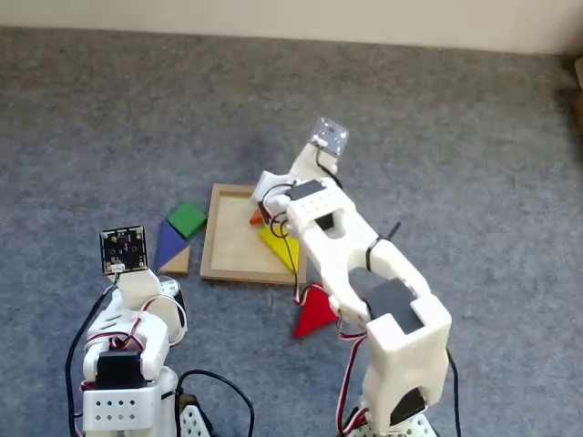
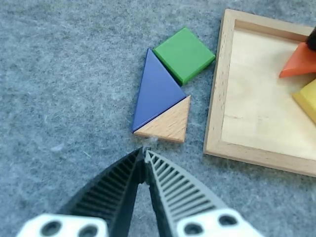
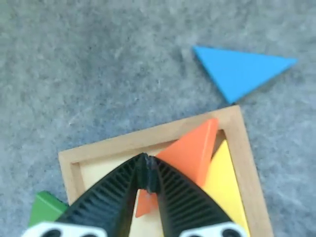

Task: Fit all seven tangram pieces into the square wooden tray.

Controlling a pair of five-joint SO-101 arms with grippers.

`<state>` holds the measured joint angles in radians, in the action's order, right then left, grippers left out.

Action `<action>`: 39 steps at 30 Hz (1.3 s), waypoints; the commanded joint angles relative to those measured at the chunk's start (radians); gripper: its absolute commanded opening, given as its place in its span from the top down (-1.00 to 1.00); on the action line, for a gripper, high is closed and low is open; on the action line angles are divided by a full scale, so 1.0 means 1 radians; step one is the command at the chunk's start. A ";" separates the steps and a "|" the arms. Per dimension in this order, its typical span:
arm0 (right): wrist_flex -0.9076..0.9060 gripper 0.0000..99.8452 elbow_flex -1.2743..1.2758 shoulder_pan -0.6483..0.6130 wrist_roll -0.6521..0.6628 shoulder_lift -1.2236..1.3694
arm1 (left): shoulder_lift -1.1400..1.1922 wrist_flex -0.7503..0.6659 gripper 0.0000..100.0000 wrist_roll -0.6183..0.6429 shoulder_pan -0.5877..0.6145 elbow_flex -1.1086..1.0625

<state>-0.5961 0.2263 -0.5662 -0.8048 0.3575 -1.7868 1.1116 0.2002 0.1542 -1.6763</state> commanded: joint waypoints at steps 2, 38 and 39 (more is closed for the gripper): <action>0.002 0.98 -0.015 -0.016 0.011 0.010 | -0.002 0.003 0.99 -0.006 0.015 -0.021; 0.050 0.98 0.159 -0.025 0.011 -0.231 | -0.002 0.003 0.99 -0.006 0.015 -0.021; 0.050 0.98 0.165 -0.028 0.011 -0.223 | -0.002 0.003 0.99 -0.006 0.015 -0.021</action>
<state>-0.5746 0.3813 -0.5738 -0.8048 0.1872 -1.7868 1.1116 0.2002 0.1542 -1.6763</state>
